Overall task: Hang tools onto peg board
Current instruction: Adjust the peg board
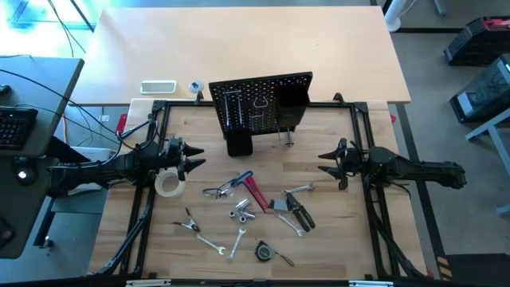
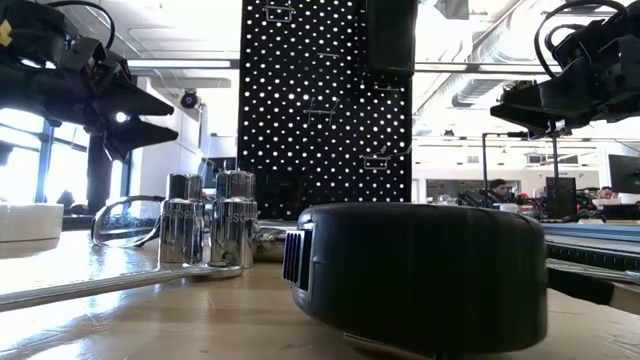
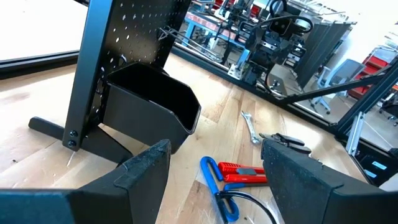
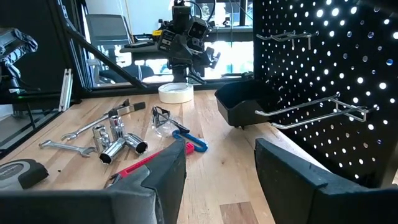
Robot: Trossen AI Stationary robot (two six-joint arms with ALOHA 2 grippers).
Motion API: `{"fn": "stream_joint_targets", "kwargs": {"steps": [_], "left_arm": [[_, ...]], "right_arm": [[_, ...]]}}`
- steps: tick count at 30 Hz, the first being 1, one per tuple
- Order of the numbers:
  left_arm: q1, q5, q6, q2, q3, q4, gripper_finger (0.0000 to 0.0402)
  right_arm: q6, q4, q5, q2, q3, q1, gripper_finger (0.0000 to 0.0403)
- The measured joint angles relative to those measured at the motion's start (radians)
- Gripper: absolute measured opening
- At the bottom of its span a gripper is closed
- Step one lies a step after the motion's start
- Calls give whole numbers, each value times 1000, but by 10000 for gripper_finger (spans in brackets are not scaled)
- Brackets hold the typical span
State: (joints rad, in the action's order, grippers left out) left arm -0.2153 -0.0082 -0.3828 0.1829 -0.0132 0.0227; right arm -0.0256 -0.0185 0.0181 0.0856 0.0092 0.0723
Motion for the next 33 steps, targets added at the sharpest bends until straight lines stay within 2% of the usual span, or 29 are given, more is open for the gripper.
{"fn": "stream_joint_targets", "kwargs": {"steps": [21, 27, 33], "left_arm": [[0, 0, 0, 0, 0, 2, 246], [0, -152, 1, 0, 0, 41, 246], [0, -159, 1, 0, 0, 41, 246]], "right_arm": [[0, -2, 14, 0, 0, 0, 185], [-73, -2, 15, 0, 0, 0, 185], [-141, -2, 15, 0, 0, 0, 185]]}}
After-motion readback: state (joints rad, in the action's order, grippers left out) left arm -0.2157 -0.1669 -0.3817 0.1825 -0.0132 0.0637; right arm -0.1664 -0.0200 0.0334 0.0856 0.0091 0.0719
